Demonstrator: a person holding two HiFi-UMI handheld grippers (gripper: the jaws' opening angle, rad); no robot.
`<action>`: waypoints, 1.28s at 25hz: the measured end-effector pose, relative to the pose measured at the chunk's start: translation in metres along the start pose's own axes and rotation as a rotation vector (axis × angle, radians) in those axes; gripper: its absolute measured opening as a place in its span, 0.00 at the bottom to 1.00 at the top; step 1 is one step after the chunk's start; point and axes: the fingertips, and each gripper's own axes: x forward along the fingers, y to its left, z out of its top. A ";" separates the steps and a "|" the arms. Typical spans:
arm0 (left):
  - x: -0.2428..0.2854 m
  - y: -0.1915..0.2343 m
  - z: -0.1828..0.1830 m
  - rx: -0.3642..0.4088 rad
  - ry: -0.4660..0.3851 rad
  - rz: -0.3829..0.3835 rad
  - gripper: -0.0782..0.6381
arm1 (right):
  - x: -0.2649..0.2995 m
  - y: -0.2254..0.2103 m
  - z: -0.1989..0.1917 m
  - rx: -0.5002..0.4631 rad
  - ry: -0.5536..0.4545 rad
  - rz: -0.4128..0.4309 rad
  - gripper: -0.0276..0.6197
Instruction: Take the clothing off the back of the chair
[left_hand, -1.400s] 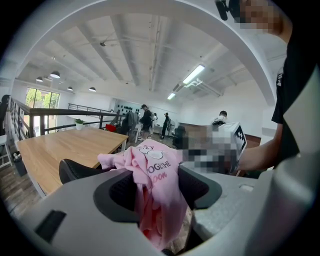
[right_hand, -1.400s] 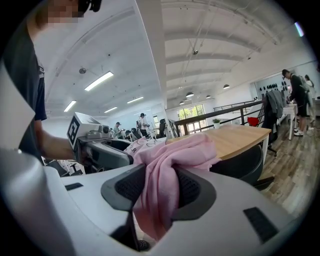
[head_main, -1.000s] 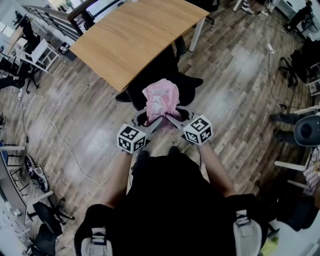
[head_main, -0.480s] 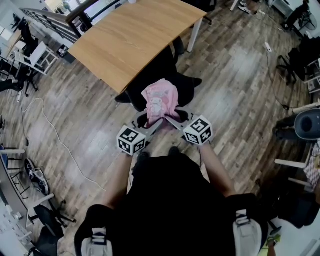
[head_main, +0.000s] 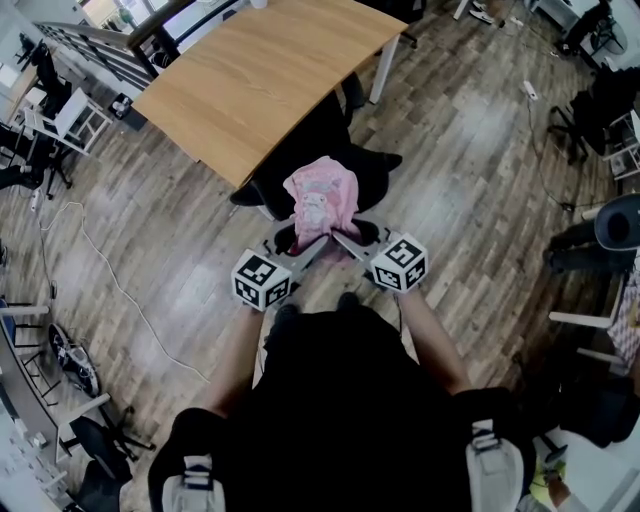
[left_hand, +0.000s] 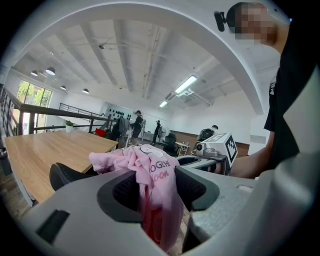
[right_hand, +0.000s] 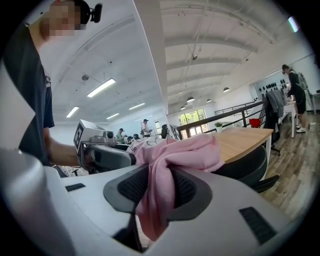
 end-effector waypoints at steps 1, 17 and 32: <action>0.000 0.000 0.002 0.008 -0.001 -0.006 0.39 | 0.000 0.000 0.002 0.000 -0.006 -0.006 0.22; 0.005 -0.024 0.034 0.102 -0.034 -0.132 0.39 | -0.028 0.004 0.025 0.010 -0.106 -0.133 0.22; -0.018 -0.046 0.038 0.145 -0.069 -0.254 0.39 | -0.045 0.039 0.032 -0.078 -0.164 -0.301 0.22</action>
